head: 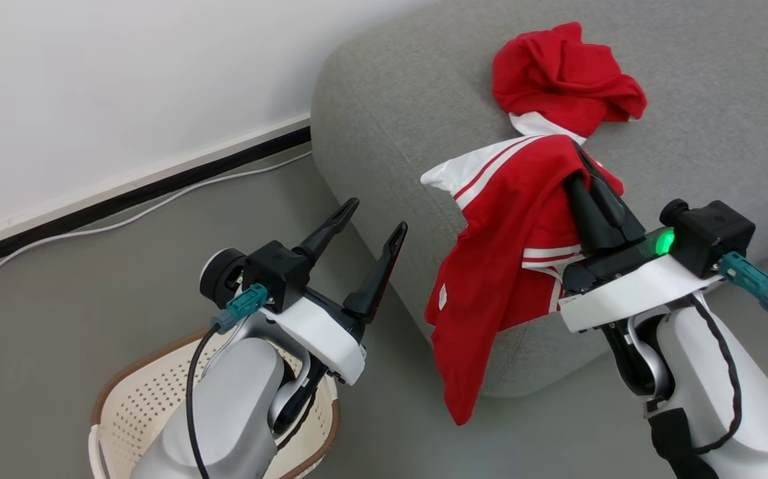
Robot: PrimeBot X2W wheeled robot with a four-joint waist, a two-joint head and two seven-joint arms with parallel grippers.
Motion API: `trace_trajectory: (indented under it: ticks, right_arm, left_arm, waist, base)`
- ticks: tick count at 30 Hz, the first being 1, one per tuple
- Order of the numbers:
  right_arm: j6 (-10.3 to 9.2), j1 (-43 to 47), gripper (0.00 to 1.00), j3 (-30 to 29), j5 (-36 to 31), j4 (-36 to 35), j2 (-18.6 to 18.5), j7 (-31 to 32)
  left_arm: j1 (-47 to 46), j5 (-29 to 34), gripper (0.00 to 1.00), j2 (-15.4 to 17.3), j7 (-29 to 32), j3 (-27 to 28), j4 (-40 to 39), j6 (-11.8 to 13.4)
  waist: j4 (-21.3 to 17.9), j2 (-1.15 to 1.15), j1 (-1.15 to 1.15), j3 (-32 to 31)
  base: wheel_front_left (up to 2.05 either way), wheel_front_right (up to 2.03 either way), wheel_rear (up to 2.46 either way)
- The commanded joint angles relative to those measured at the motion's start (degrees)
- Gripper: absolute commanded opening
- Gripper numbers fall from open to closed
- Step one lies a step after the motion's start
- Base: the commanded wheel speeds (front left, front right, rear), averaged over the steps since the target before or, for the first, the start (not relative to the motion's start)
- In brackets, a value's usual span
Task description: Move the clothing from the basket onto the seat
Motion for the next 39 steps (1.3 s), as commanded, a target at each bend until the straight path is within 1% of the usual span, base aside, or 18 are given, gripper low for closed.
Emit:
trace_trajectory:
  ticks: [1, 6, 13, 18, 23, 29, 37, 39]
  right_arm:
    - [0.23, 0.65, 0.0, -0.47, 0.06, -2.37, -0.24, -0.35]
    - [0.23, 1.99, 0.0, -3.41, -0.68, -4.54, -0.86, -0.35]
    - [0.23, 5.16, 0.0, -9.1, -1.3, -8.7, -1.2, -0.35]
    - [0.23, 6.27, 0.0, -12.44, -1.8, -11.42, -1.79, -0.35]
    - [0.23, 5.57, 0.0, -16.07, -2.75, -13.27, -2.91, -0.35]
    - [0.23, 0.46, 0.0, -20.65, -5.14, -11.66, -5.33, -0.35]
    - [0.23, -10.5, 0.0, -25.4, -6.46, -4.93, -9.76, -0.35]
    - [0.23, -14.51, 0.0, -27.74, -6.92, -2.67, -10.6, -0.35]
  left_arm:
    - [-0.69, -0.42, 1.0, 0.63, -0.33, 1.9, -1.83, -0.05]
    - [-1.45, -1.05, 1.0, 0.09, -0.33, -0.11, -1.76, -0.05]
    - [-3.69, -2.82, 1.0, -0.6, -0.34, -3.34, -0.9, -0.05]
    - [-4.63, -3.3, 1.0, -0.77, -0.34, -4.55, -0.42, -0.05]
    - [-5.18, -3.54, 1.0, -0.91, -0.34, -5.3, 0.1, -0.05]
    - [-5.83, -3.32, 1.0, -0.98, -0.34, -5.75, 0.59, -0.05]
    - [-6.62, -2.32, 1.0, -0.44, -0.34, -6.18, 1.88, -0.05]
    - [-7.17, -1.8, 1.0, -0.12, -0.34, -6.17, 2.39, -0.05]
  waist:
    - [-2.29, -0.01, 0.0, 0.12]
    - [-2.84, -0.01, 0.0, 0.58]
    - [-3.44, -0.01, 0.0, 1.25]
    - [-3.68, -0.01, 0.0, 2.07]
    - [-3.8, -0.01, 0.0, 3.28]
    - [-3.86, -0.01, 0.0, 5.84]
    - [-3.88, -0.01, 0.0, 11.11]
    - [-3.91, -0.01, 0.0, 13.47]
  base:
    - [0.0, 0.0, 0.0]
    - [0.0, 0.0, 0.0]
    - [0.0, 0.0, 0.0]
    - [0.0, 0.0, 0.0]
    - [0.0, 0.0, 0.0]
    - [0.0, 0.0, 0.0]
    - [0.0, 0.0, 0.0]
    - [0.0, 0.0, 0.0]
